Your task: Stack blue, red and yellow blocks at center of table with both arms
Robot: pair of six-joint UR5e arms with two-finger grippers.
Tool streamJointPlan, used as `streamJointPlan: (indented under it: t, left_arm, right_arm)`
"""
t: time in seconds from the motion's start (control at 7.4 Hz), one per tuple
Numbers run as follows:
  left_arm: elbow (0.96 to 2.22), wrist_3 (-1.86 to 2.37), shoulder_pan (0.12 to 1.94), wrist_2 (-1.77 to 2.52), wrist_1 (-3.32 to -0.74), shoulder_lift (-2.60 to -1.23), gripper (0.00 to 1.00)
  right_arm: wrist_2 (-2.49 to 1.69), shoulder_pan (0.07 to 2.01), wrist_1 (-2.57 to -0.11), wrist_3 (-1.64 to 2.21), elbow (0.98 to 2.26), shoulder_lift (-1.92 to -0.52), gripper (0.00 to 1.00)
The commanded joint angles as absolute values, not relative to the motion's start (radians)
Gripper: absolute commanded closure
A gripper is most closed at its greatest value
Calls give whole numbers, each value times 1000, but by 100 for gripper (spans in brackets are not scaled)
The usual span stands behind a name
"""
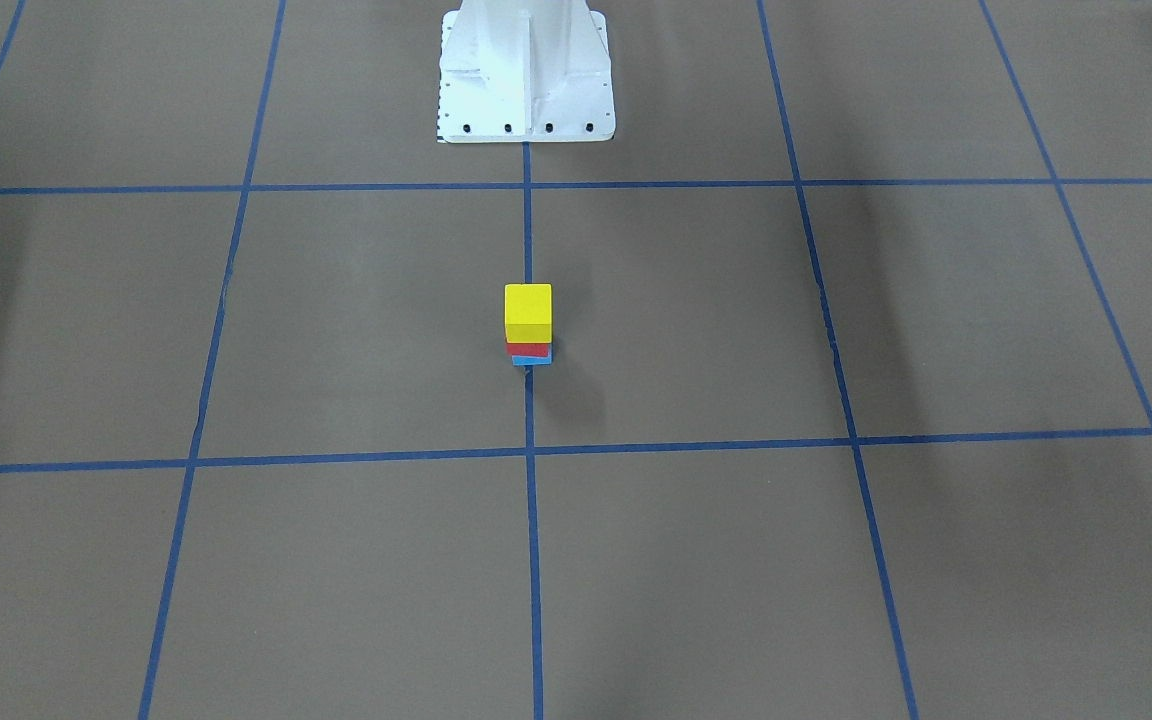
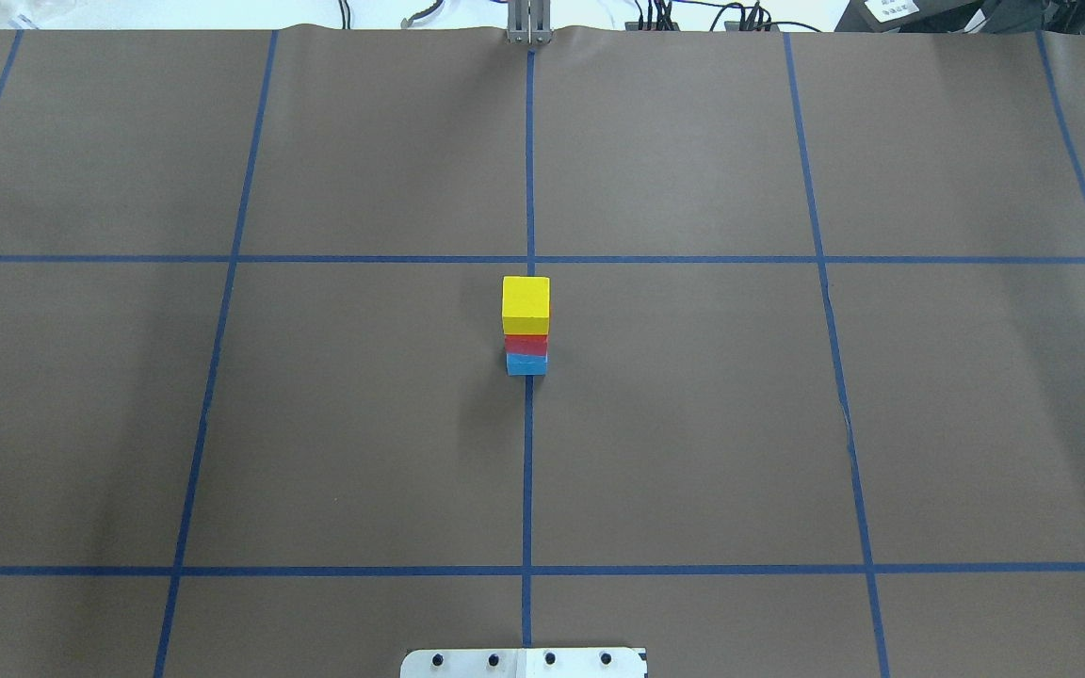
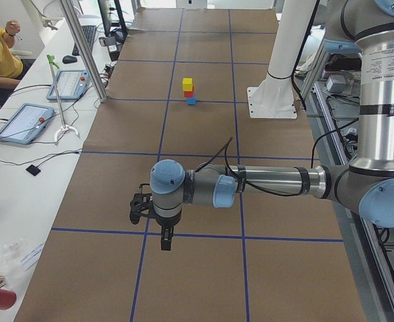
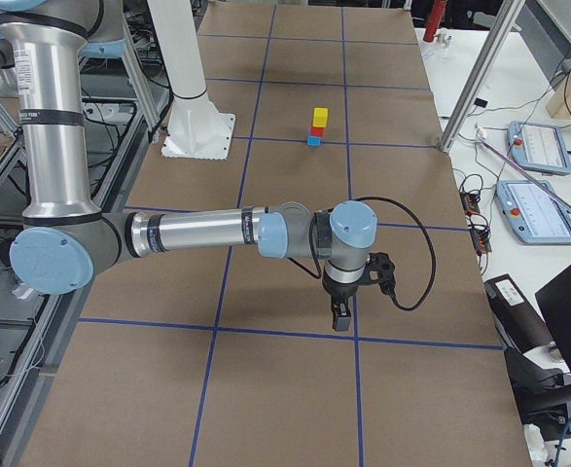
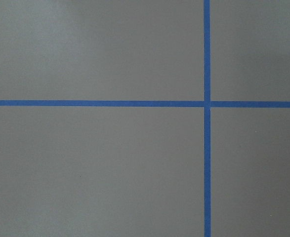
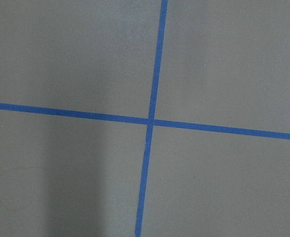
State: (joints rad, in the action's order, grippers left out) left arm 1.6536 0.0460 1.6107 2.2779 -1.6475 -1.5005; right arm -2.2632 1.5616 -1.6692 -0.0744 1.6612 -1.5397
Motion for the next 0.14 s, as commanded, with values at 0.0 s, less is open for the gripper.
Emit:
streamJointPlan:
  t: [0.0]
  left_arm:
    - [1655,46,1611,2284,-1651,-1486,0]
  right_arm:
    - [-2263,1562,-1669,-71,1655,-1540,0]
